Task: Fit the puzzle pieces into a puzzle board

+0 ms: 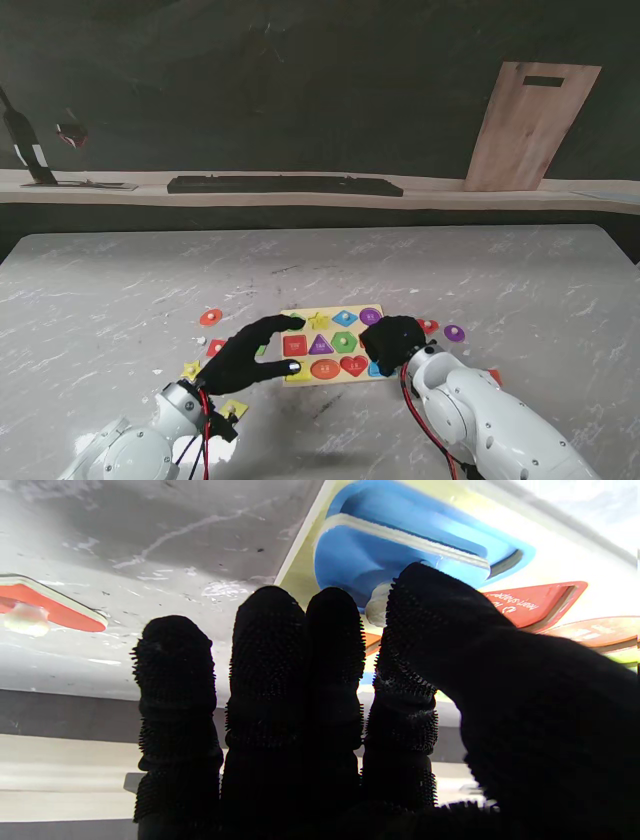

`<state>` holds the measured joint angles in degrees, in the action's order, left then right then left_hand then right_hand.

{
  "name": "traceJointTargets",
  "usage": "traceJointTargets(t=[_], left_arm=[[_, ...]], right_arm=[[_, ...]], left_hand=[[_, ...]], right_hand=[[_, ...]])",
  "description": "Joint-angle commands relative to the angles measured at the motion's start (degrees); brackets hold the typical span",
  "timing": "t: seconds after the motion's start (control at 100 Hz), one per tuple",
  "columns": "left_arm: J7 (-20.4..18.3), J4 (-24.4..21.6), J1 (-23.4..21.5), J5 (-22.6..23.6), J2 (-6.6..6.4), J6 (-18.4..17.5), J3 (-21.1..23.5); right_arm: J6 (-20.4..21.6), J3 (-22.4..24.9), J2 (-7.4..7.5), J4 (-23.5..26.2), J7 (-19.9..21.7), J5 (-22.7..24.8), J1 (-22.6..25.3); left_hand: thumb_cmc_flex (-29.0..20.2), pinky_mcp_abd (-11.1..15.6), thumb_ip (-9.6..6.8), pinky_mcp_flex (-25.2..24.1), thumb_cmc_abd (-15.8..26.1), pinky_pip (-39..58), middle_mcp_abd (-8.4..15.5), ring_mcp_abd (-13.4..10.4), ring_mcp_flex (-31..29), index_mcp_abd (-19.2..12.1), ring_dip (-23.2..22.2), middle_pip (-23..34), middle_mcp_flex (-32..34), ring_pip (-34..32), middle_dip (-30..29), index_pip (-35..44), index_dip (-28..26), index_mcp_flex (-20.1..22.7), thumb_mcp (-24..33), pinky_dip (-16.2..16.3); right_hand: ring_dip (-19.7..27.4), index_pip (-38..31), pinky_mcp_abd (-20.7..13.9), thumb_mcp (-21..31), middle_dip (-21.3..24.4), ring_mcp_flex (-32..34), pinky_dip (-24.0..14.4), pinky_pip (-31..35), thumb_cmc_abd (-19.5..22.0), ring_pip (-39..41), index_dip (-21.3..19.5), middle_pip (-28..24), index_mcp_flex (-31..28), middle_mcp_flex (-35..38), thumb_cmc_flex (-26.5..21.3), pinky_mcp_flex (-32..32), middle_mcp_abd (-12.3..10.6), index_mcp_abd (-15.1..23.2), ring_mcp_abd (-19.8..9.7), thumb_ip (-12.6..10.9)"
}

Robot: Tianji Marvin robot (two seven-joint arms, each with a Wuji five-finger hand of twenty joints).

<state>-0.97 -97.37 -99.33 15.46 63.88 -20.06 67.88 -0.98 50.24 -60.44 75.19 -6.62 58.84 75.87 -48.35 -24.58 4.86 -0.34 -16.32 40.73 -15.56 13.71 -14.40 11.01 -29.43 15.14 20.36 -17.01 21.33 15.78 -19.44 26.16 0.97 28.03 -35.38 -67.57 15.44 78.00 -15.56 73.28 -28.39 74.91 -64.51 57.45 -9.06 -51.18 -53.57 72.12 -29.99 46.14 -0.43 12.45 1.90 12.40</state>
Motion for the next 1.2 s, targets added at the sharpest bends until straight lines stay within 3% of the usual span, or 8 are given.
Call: traceJointTargets(t=[0.0,0.69,0.88,1.0,1.19], left_arm=[[0.0,-0.4,-0.2,-0.2,0.14,0.3,0.0],[0.4,-0.8,-0.2,0.0,0.31,2.5,-0.2],[0.4,-0.8,-0.2,0.0,0.32,2.4,-0.1],[0.4,-0.8,-0.2,-0.1,0.33,2.5,-0.1],[0.3,-0.7,-0.2,-0.1,0.31,2.5,-0.1]], right_arm=[[0.0,0.0,0.09,0.4,0.4,0.5,1.3],[0.4,0.2,-0.15,0.4,0.5,-1.1,1.7],[0.7,0.5,0.31,0.3,0.3,1.0,2.2],[1.1,0.7,0.68,0.2,-0.8,3.2,2.6],[0.9,1.2,0.99,0.2,-1.9,5.1,3.2]], left_hand=[[0.4,5.6,-2.42,-0.1,0.7,-0.8,1.5,-2.3,0.7,-2.1,-0.3,-0.2,-1.3,0.7,-0.4,0.0,1.2,-1.8,-1.1,0.1],[0.0,5.3,-2.33,-0.3,1.5,-1.0,1.3,-1.9,0.8,-1.8,-0.5,-0.1,-1.2,0.5,-0.3,0.2,1.2,-0.9,-1.4,1.0],[0.1,5.2,-2.31,-0.3,1.9,-1.1,1.3,-1.9,0.7,-1.9,-0.5,-0.2,-1.1,0.5,-0.4,0.0,1.2,-0.6,-1.5,1.1],[0.1,5.2,-2.29,-0.3,2.1,-1.1,1.2,-1.8,0.7,-1.9,-0.5,-0.2,-0.9,0.6,-0.4,0.0,1.2,-0.5,-1.5,1.1],[0.1,5.1,-2.25,-0.3,2.2,-1.1,1.2,-1.8,0.6,-1.9,-0.5,-0.2,-0.8,0.5,-0.4,-0.1,1.2,-0.4,-1.5,1.2]], right_hand=[[-0.2,-1.9,2.2,1.9,0.6,2.3,0.4,2.1,-0.8,1.6,-0.2,-1.3,-2.9,3.3,-1.2,1.0,5.2,-0.9,-0.8,-1.1],[0.9,-1.7,2.6,0.4,-0.7,2.0,0.3,2.1,4.4,-0.3,-1.1,-2.1,0.3,-0.1,-0.3,-1.2,5.2,-1.2,-0.2,-2.1],[1.4,-0.2,3.0,-5.2,-2.5,1.9,-0.1,2.2,5.9,-2.8,0.0,-3.1,6.4,-3.1,2.7,-2.9,4.4,-3.3,0.2,1.3],[1.2,2.1,3.5,-8.9,-5.8,1.6,0.1,2.1,9.0,-4.1,-1.0,-2.6,5.5,-4.1,6.7,-3.5,4.6,-5.7,0.7,2.1],[1.1,5.5,4.2,-13.9,-6.7,1.4,0.2,2.6,15.4,-4.3,-5.6,-2.6,3.4,-4.4,12.1,-3.9,5.0,-7.4,1.4,-0.8]])
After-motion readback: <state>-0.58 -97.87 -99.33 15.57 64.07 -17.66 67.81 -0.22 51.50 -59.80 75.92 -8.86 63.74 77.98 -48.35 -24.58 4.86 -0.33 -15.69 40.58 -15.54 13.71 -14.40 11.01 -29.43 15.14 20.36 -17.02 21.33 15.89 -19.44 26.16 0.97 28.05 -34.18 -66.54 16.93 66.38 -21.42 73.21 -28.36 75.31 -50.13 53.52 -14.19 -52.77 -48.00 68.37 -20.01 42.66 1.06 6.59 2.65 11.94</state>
